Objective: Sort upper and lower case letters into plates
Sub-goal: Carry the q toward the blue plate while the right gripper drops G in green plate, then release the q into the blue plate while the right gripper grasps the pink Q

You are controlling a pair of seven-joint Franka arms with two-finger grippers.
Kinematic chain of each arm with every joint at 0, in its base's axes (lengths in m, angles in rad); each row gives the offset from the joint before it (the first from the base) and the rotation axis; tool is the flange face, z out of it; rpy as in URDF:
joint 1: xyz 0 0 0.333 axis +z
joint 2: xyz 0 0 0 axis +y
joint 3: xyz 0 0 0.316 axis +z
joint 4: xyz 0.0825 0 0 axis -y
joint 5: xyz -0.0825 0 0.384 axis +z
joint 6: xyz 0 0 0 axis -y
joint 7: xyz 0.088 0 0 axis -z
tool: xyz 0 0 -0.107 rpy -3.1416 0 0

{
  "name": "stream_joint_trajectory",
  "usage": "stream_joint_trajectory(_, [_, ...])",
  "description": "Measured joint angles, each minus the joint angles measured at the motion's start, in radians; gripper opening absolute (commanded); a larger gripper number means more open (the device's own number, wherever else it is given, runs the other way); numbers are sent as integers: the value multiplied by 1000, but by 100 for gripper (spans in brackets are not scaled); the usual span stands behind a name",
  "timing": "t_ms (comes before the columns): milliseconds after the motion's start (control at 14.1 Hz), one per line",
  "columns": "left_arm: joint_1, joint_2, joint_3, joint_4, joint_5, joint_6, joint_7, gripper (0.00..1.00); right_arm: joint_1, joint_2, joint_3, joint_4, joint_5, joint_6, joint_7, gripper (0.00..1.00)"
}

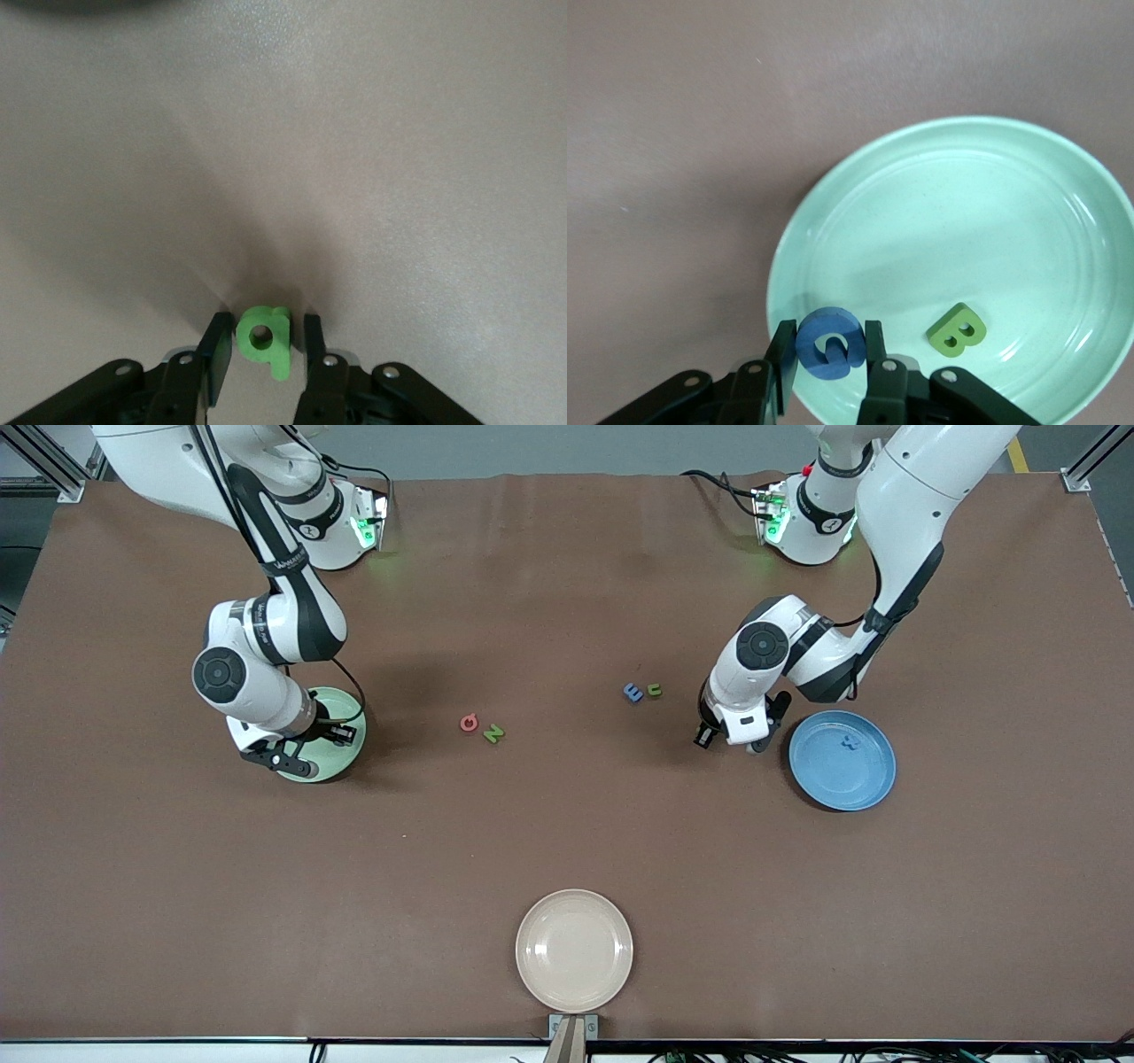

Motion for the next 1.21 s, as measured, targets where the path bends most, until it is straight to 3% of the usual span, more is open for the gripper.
stream_joint_trajectory(142, [0,0,0,1,0,1,0,15,0,0,1,-48,-1,62,0,7])
stream_joint_trajectory(213, [0,0,0,1,0,1,0,12,-2,0,1,-64,-1,80,0,35])
stream_joint_trajectory(284, [1,0,0,2,0,1,0,11,-5,0,1,-71,-1,87,0,78])
stream_joint_trajectory(355, [1,0,0,2,0,1,0,10,-8,0,1,-71,-1,87,0,100])
stream_joint_trajectory(568, [14,-7,3,18,15,-4,16,8,-19,0,1,-66,-2,84,-2,100])
stream_joint_trajectory(781, [93,-51,-16,58,20,-81,182,5,-18,-16,12,-20,-1,15,26,100])
stream_joint_trajectory(923, [194,-86,-73,68,20,-150,328,4,19,-27,33,-7,-1,3,116,100])
stream_joint_trajectory(1207, [471,-103,-218,46,20,-192,728,5,210,-8,47,-11,0,101,390,100])
